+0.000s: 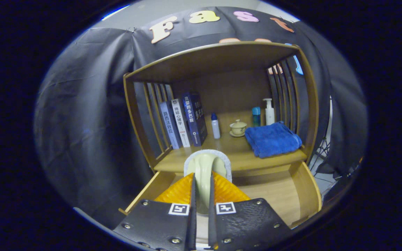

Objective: Pull open the drawer, take out the items inside it, and place them on the countertop above the cabinet.

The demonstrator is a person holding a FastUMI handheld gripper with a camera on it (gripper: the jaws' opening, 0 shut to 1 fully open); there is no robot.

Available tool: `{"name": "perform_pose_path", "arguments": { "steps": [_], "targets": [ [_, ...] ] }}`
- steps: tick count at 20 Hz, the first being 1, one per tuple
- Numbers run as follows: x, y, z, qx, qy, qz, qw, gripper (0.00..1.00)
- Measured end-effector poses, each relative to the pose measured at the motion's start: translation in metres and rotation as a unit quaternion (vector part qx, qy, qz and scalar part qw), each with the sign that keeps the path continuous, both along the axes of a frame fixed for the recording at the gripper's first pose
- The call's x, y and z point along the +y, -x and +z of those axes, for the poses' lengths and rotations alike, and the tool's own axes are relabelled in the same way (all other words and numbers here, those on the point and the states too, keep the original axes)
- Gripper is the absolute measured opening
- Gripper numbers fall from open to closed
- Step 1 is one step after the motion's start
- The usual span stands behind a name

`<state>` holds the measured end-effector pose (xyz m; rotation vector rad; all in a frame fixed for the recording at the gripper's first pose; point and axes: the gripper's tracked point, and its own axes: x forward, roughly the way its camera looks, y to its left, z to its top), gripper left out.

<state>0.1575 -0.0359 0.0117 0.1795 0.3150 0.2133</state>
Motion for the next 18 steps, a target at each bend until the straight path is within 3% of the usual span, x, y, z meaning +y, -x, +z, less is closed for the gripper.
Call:
{"name": "perform_pose_path", "arguments": {
  "steps": [5,11,18],
  "targets": [
    [0.005,-0.057,0.000,0.025,-0.028,-0.012,0.999,0.14],
    [-0.008,-0.137,-0.047,0.070,-0.017,-0.056,0.996,0.14],
    [-0.003,-0.192,-0.080,0.078,-0.044,-0.072,0.993,0.14]
  ]
}}
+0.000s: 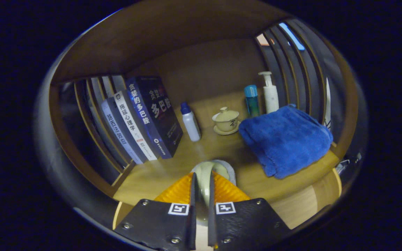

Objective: Pull open the drawer, take out the items inside it, and place them on the countertop above the cabinet.

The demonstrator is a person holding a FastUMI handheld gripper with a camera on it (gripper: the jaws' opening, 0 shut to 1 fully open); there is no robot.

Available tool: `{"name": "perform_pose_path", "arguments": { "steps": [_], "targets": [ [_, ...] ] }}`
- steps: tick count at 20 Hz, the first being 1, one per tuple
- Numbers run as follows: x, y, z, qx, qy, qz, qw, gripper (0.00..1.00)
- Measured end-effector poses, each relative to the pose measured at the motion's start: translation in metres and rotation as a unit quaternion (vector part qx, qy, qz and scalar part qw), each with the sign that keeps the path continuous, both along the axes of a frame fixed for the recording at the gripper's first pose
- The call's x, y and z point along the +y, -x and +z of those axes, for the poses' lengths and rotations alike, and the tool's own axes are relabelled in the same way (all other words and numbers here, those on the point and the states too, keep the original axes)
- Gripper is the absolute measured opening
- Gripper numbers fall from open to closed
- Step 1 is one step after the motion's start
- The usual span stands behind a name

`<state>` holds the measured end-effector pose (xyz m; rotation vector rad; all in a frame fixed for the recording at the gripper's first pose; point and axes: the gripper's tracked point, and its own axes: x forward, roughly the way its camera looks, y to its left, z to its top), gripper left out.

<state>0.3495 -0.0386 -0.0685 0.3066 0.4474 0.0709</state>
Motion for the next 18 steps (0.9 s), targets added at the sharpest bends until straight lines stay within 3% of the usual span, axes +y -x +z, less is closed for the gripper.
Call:
{"name": "perform_pose_path", "arguments": {
  "steps": [6,17,18],
  "targets": [
    [-0.004,-0.037,0.000,-0.059,0.055,-0.025,0.996,0.17],
    [-0.007,-0.066,0.001,-0.095,0.079,-0.056,0.991,0.17],
    [-0.007,-0.066,0.002,-0.096,0.079,-0.055,0.991,0.21]
  ]
}}
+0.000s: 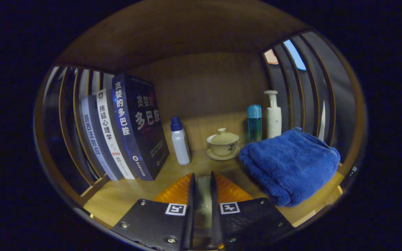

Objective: Pull open the drawer, take out the items inside it, and place them on the countertop above the cabinet.

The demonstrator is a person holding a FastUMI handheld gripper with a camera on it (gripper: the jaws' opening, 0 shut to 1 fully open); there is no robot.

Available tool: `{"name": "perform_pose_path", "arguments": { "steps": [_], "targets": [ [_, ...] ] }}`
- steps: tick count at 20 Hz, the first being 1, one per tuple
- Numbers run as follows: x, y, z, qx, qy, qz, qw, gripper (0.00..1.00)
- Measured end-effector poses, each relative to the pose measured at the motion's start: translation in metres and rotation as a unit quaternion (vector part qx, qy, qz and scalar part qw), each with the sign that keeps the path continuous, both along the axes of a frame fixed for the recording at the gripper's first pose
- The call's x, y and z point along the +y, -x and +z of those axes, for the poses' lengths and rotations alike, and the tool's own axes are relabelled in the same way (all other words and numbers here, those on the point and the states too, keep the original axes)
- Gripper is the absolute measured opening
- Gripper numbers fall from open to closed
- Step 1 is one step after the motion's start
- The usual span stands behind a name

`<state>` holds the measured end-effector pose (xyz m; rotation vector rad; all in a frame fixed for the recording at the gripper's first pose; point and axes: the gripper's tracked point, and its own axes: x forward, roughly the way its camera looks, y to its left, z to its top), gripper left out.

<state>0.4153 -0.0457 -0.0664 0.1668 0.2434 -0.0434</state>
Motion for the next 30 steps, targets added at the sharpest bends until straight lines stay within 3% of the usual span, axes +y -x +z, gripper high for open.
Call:
{"name": "perform_pose_path", "arguments": {
  "steps": [3,8,16,26,30],
  "targets": [
    [-0.010,0.008,-0.009,0.023,0.015,-0.011,1.000,0.26],
    [-0.029,0.033,-0.009,0.026,0.074,-0.021,0.997,1.00],
    [-0.020,0.121,0.029,0.000,0.073,0.010,0.997,1.00],
    [0.009,0.270,0.043,-0.030,0.085,0.073,0.993,0.99],
    [-0.012,0.322,0.036,-0.073,0.128,0.033,0.989,0.99]
  ]
}}
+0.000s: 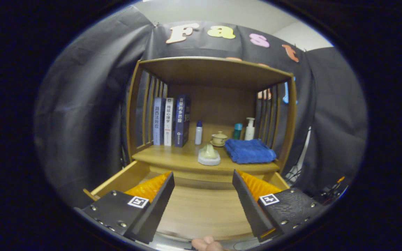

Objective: Pull open the drawer, take out the items inside it, and place them on the countertop above the cabinet.

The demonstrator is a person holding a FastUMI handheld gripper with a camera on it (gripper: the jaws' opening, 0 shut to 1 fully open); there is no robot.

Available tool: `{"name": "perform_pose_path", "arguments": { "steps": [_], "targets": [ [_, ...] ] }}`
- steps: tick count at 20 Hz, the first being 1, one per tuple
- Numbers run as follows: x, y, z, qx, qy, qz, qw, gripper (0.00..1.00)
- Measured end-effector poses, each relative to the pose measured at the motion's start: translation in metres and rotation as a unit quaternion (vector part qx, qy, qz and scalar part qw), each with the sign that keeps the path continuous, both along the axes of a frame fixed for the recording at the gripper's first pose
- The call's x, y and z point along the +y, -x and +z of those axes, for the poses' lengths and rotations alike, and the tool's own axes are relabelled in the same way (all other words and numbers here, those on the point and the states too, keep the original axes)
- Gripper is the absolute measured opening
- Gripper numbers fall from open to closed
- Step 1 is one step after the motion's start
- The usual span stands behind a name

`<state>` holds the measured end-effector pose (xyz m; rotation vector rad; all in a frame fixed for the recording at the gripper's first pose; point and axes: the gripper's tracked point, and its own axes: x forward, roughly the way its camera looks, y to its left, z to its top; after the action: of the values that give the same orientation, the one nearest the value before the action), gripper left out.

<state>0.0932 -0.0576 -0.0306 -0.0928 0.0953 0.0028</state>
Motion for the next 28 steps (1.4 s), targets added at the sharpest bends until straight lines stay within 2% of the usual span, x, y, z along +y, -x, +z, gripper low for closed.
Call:
{"name": "perform_pose_path", "arguments": {
  "steps": [6,10,17,25,28],
  "targets": [
    [-0.017,0.052,-0.038,-0.037,0.029,0.002,0.999,0.98],
    [-0.032,0.070,-0.077,-0.041,0.033,0.001,0.999,0.98],
    [-0.015,0.076,-0.149,0.038,-0.011,0.029,0.999,0.98],
    [-0.014,0.066,-0.151,0.007,0.051,-0.032,0.998,0.99],
    [-0.013,0.061,-0.151,0.013,0.022,-0.029,0.999,0.99]
  ]
}}
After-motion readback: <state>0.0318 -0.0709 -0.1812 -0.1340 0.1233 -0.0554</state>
